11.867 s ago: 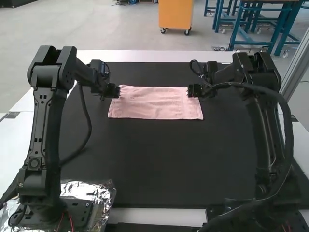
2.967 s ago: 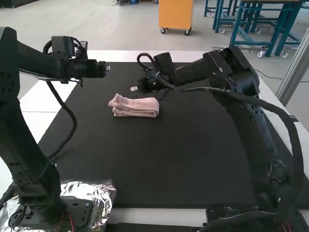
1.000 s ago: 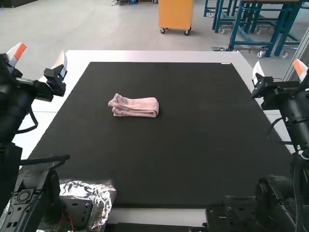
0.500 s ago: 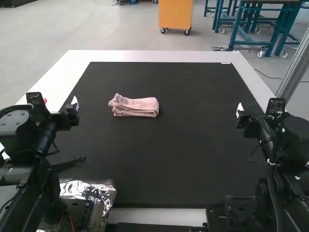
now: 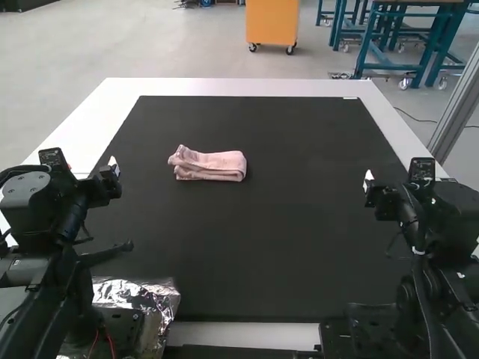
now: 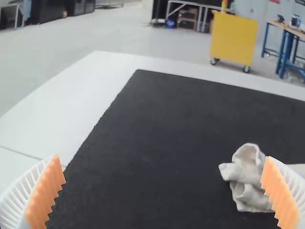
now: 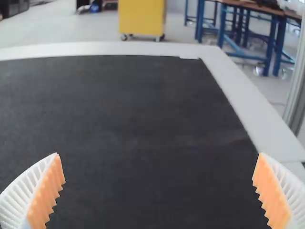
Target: Fold the towel.
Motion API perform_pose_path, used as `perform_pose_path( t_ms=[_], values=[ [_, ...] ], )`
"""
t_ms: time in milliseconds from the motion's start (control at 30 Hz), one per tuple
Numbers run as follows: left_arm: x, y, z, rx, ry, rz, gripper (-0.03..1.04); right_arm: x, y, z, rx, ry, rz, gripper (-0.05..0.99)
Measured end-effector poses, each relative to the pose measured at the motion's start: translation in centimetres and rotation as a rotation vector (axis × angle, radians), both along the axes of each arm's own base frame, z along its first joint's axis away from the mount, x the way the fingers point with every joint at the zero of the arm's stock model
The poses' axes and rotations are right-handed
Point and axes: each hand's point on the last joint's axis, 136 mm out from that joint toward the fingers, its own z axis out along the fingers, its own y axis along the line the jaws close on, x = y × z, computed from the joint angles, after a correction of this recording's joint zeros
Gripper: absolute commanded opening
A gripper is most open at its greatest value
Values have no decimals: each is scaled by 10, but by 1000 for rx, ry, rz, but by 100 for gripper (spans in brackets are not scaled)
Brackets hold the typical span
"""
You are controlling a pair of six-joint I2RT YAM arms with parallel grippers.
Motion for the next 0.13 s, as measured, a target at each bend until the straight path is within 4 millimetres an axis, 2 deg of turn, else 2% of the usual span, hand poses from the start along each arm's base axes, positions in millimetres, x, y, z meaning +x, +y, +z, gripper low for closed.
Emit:
perform_pose_path(
  t_ms=[133],
  values=[
    [0,0,0,0,0,0,97,0,0,0,3,0,0,91]
  ],
)
